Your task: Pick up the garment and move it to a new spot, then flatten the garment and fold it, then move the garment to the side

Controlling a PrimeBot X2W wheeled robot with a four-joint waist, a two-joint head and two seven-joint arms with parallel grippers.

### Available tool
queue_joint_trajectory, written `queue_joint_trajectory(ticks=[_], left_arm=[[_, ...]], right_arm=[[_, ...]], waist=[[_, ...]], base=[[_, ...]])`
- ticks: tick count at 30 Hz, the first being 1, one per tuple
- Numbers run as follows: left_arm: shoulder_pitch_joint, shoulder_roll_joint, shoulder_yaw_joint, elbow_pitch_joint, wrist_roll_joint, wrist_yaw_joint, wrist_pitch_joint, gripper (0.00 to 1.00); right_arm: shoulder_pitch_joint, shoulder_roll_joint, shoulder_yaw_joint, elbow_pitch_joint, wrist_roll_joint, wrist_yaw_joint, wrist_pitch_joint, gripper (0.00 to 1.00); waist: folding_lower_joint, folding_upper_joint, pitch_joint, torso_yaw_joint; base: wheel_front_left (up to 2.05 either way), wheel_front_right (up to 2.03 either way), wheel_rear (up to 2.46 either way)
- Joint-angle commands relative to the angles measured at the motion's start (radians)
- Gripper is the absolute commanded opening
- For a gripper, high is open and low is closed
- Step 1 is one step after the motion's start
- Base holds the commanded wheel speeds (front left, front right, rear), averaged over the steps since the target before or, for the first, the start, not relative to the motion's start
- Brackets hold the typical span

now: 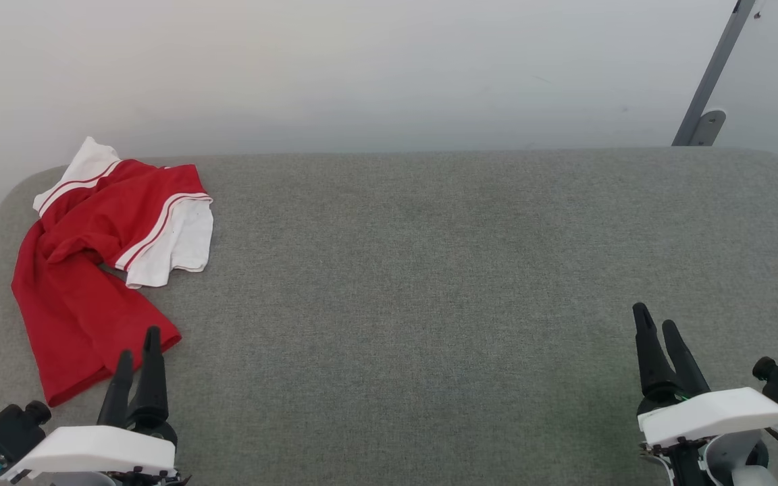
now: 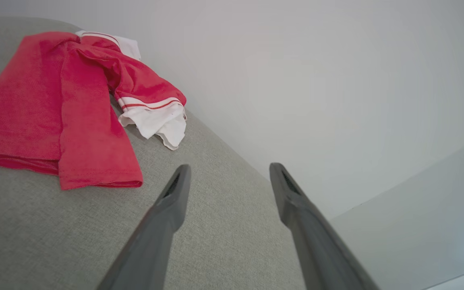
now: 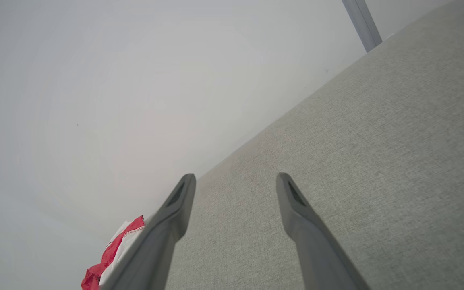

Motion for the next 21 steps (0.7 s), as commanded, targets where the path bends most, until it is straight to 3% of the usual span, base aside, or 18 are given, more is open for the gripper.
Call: queue_joint_trajectory(ticks=[1,11,21], left_arm=[[-0.007,0.006,0.006,-0.017,0.025,-0.009,-0.008,1.0],[0.009,-0.016,0.031,-0.035,0.173,-0.049,-0.038,1.0],[0.029,-0.01,0.016,-0.053,0.3,-0.061,-0.068,1.0]], right_arm=[[-0.013,-0.002,0.0,-0.013,-0.022,0.002,-0.01,1.0],[0.003,-0.003,-0.003,-0.049,-0.145,0.002,-0.047,1.0],[0.029,0.002,-0.006,-0.1,-0.279,0.002,-0.078,1.0]], waist=[[0.0,0.0,0.0,0.0],[0.0,0.0,0.001,0.002],[0.0,0.0,0.002,0.001]], base=[[0.0,0.0,0.0],[0.0,0.0,0.0],[0.0,0.0,0.0]])
